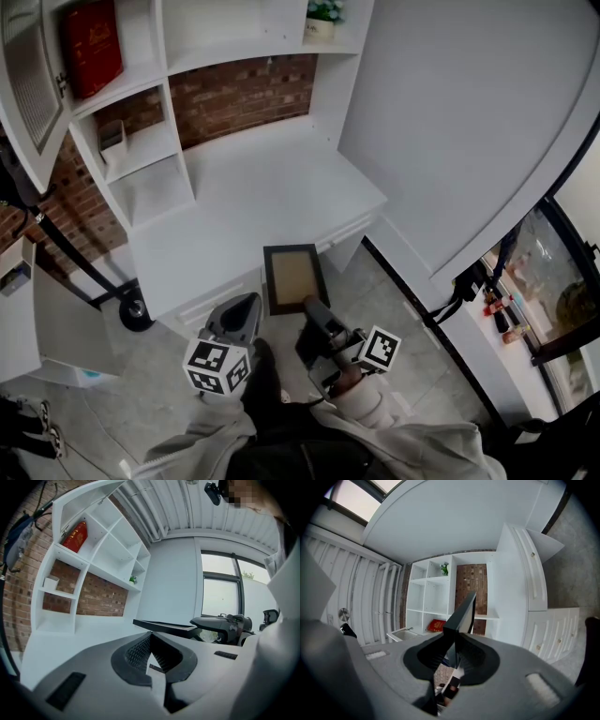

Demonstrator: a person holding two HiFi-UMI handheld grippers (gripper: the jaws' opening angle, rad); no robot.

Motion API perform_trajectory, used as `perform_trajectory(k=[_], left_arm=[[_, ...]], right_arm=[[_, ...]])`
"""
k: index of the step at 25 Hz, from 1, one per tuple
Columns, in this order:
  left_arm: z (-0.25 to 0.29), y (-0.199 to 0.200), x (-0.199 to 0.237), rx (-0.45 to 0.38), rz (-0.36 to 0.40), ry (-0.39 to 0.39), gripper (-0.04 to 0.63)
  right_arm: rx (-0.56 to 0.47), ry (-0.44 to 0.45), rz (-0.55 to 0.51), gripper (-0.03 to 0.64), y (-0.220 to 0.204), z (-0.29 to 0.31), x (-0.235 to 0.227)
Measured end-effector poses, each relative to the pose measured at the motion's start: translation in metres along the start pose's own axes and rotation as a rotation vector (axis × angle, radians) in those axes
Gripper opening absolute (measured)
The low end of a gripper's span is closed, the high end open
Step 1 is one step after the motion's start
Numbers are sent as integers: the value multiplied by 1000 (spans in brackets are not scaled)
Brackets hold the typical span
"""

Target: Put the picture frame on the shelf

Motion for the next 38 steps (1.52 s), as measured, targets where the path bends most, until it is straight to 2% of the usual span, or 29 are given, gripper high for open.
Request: perform_trajectory(k=[6,16,26,38], left_arm=[[29,13,18,4,-4,1,3],[91,61,63,-17,-1,12,3],[145,132,124,-49,14,47,3],[200,221,196,-91,49,43,3]], right_arm=[[1,-13,-4,71,31,19,-10],[16,8,-29,71,111,78,-16],[43,32,-13,71,189,159,-15],[105,86,-70,71,290,273,7]])
Point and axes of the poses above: the fingertips, and each gripper's own axes: z forward along the fingers, x to its left, y out of its top, the point moved 10 cm from there along -z, backward along the fingers, and after that the axes turned 12 degrees about x, right-handed, at the moved point
